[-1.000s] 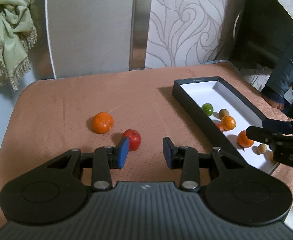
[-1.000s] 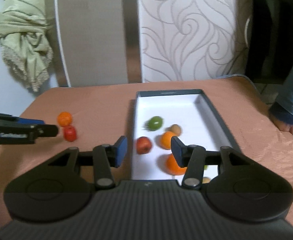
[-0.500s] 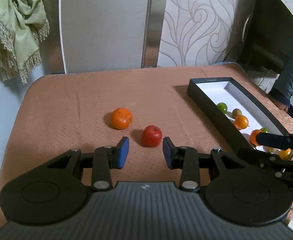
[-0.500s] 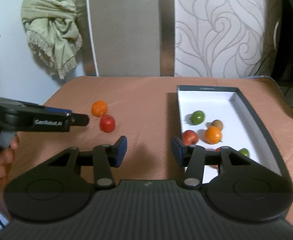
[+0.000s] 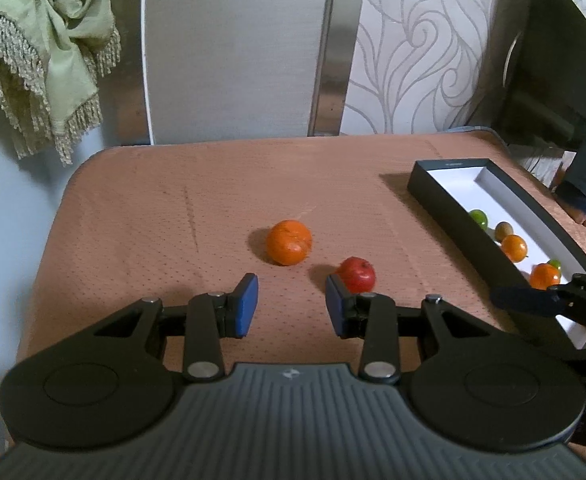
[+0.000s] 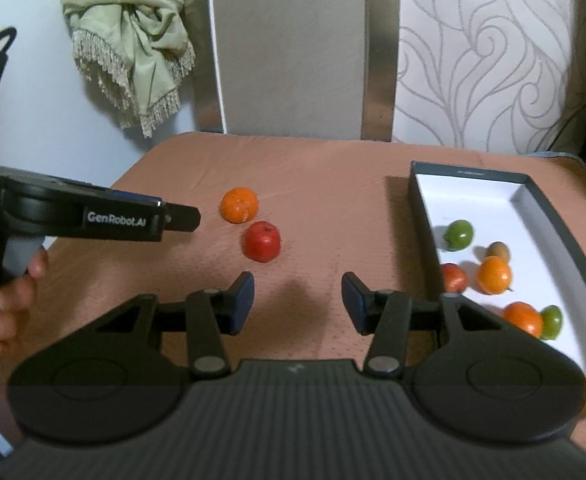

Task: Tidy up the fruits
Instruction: 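Close the right tool on the red apple while the left tool approaches the last tangerine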

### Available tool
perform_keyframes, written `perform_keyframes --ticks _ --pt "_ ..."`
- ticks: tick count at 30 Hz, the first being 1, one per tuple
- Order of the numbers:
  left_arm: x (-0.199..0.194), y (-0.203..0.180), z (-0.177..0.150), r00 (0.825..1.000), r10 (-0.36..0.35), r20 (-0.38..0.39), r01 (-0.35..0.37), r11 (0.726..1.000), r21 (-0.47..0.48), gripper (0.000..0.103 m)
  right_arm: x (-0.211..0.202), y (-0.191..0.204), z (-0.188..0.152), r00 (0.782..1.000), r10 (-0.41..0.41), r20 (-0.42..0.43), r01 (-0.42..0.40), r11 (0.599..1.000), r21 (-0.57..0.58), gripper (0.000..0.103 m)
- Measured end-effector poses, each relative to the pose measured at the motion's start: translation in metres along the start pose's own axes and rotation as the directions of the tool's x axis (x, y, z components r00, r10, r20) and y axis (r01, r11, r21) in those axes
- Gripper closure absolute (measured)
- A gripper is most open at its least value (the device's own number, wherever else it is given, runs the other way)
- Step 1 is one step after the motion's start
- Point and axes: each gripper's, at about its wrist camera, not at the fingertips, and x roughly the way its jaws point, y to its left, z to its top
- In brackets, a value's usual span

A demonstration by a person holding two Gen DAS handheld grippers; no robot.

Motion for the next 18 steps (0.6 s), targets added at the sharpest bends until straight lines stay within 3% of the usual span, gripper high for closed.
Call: perform_keyframes --ticks 18 --pt "-0.001 0.042 -0.001 1.000 -0.005 -0.003 0.005 1.000 0.014 0.060 0.083 0.028 0.012 0.999 -0.012 -0.050 0.012 1.000 0.000 0.052"
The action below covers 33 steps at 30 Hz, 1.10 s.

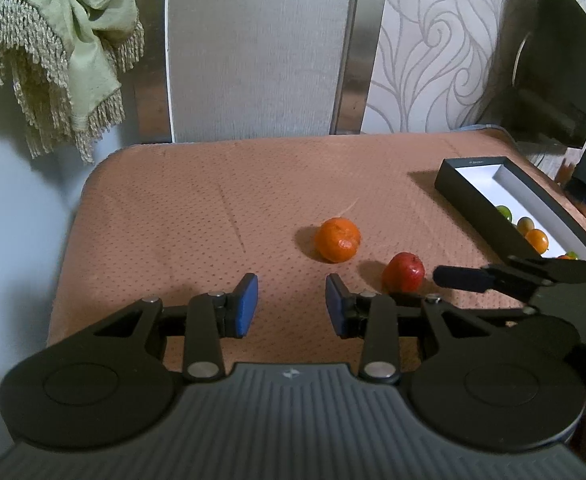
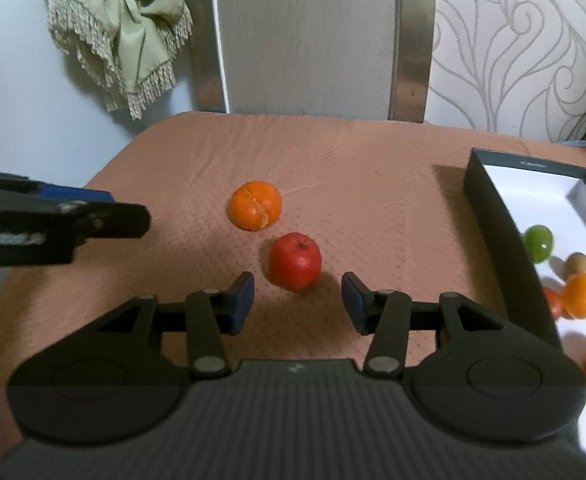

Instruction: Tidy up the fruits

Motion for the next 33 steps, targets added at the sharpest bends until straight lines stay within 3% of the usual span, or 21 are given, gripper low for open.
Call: perform_keyframes --ticks 4,6,17,25,33 --pt "0.001 0.001 0.001 1.000 -0.013 0.004 0.013 1.000 0.009 0.060 0.011 0.004 0.004 1.000 -0.007 -0.012 0.007 1.000 -0.018 0.054" --pt "0.002 0.000 0.002 1.000 -0.022 0.007 0.022 1.000 0.020 0.060 0.014 0.004 0.004 1.000 -0.011 -0.018 0.011 1.000 -0.026 0.068" --pt "0.040 -0.024 0.012 0.997 -0.074 -0.009 0.074 0.995 0.071 0.060 -0.030 -0.008 -0.003 1.000 0.000 -0.013 0.000 1.000 0.014 0.068" --pt "0.080 -0.035 0.018 0.998 -0.060 -0.035 0.063 0.994 0.089 0.060 -0.082 -0.019 -0.008 1.000 -0.003 0.021 0.002 0.999 0.043 0.068" --pt "0.100 -0.043 0.020 0.998 -0.042 -0.046 0.047 0.994 0.100 0.060 -0.107 -0.030 -0.017 0.999 -0.035 0.032 0.033 0.998 0.058 0.068"
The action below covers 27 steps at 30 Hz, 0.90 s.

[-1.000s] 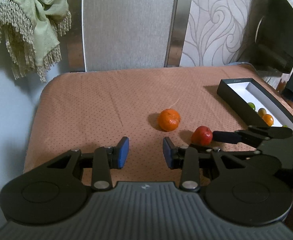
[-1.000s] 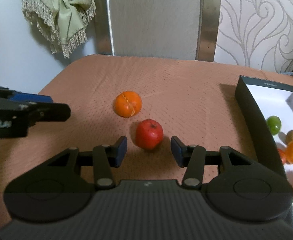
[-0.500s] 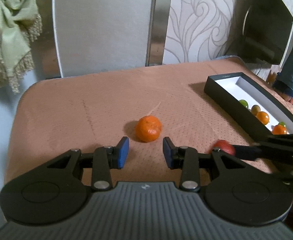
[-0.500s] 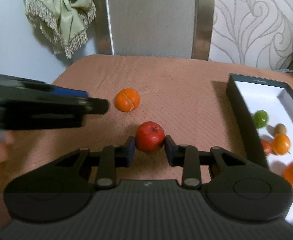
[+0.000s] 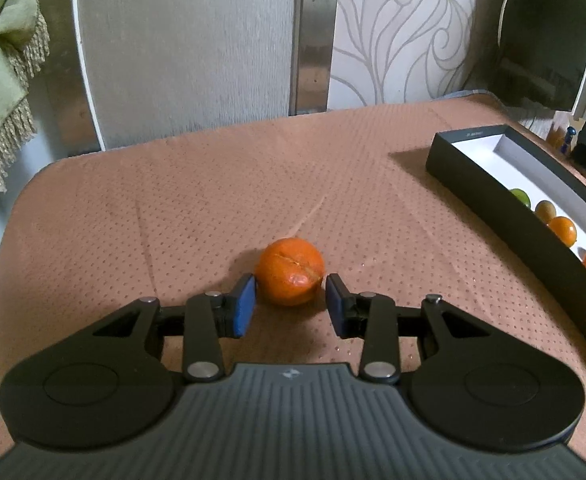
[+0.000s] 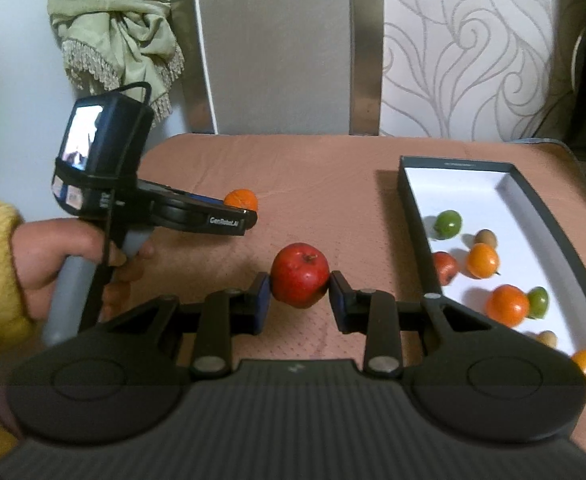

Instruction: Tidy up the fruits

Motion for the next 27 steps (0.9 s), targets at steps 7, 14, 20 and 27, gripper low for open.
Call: perform_keyframes --ticks 7,14,20,27 --pt "0.000 0.001 0.000 1.000 0.011 -0.001 -0.011 0.999 -0.031 0.062 -0.013 -0.011 -0.005 1.000 -0.024 0.004 0.024 0.999 0.023 0.068" --pt "-0.007 -0.002 0.002 1.000 0.030 -0.001 -0.030 0.999 -0.039 0.063 -0.021 -0.028 -0.008 0.999 -0.049 0.015 0.048 0.997 0.056 0.068" --pt "-0.015 -0.006 0.003 0.999 0.050 0.006 -0.050 0.998 -0.045 0.063 -0.026 -0.041 -0.012 0.999 -0.042 0.018 0.040 0.996 0.081 0.068" --pt "-0.030 -0.022 0.010 0.998 0.048 0.032 -0.047 0.998 -0.039 0.063 -0.031 -0.050 -0.011 0.999 -0.026 0.035 0.023 0.997 0.074 0.068"
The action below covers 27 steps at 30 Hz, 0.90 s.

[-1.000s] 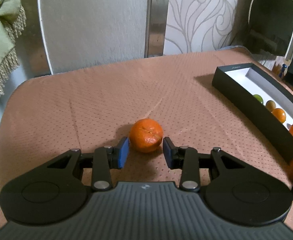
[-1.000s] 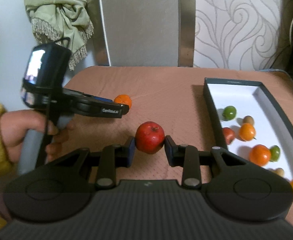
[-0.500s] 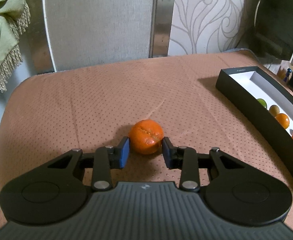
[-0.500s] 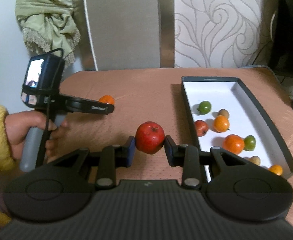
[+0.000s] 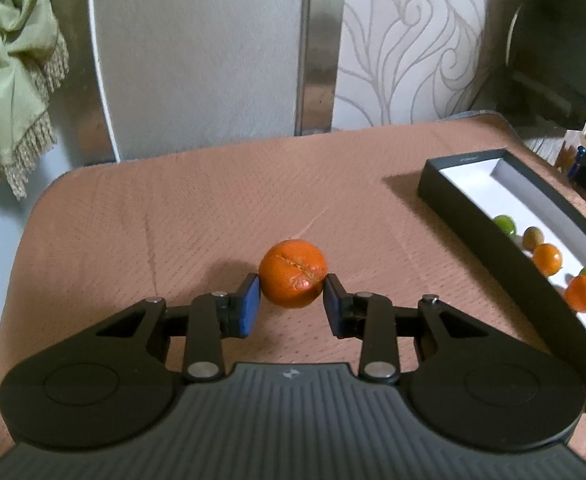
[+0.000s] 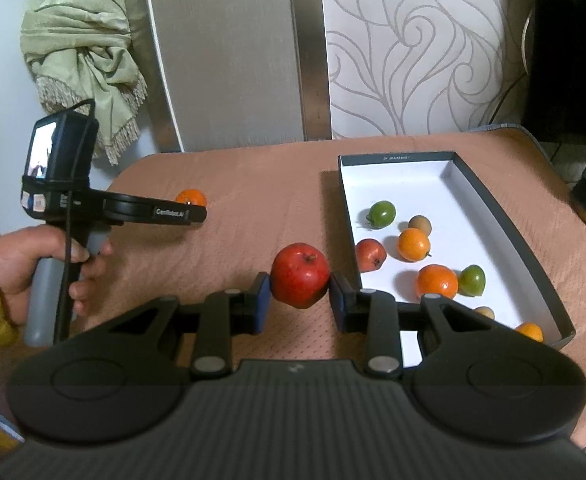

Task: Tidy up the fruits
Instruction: 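Carry the tangerine over the box with the left tool while the right tool carries the red apple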

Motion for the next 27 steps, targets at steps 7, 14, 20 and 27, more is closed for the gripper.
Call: perform_keyframes --ticks 7,14,20,27 --pt "-0.007 -0.018 0.009 0.999 -0.024 0.024 0.024 1.000 0.006 0.064 -0.003 -0.013 0.001 1.000 -0.002 0.008 0.002 1.000 0.002 0.068" --pt "-0.005 -0.046 0.021 0.997 -0.066 0.041 0.065 0.997 0.031 0.064 -0.006 -0.032 0.002 0.999 -0.026 0.018 0.026 1.000 0.018 0.068" --pt "-0.001 -0.078 0.034 0.991 -0.122 0.048 0.119 0.991 0.064 0.064 -0.008 -0.051 0.001 0.998 -0.058 0.013 0.058 0.998 0.039 0.068" --pt "0.011 -0.126 0.049 0.979 -0.199 0.051 0.192 0.974 0.118 0.064 -0.017 -0.070 -0.004 0.995 -0.097 0.010 0.096 0.994 0.056 0.068"
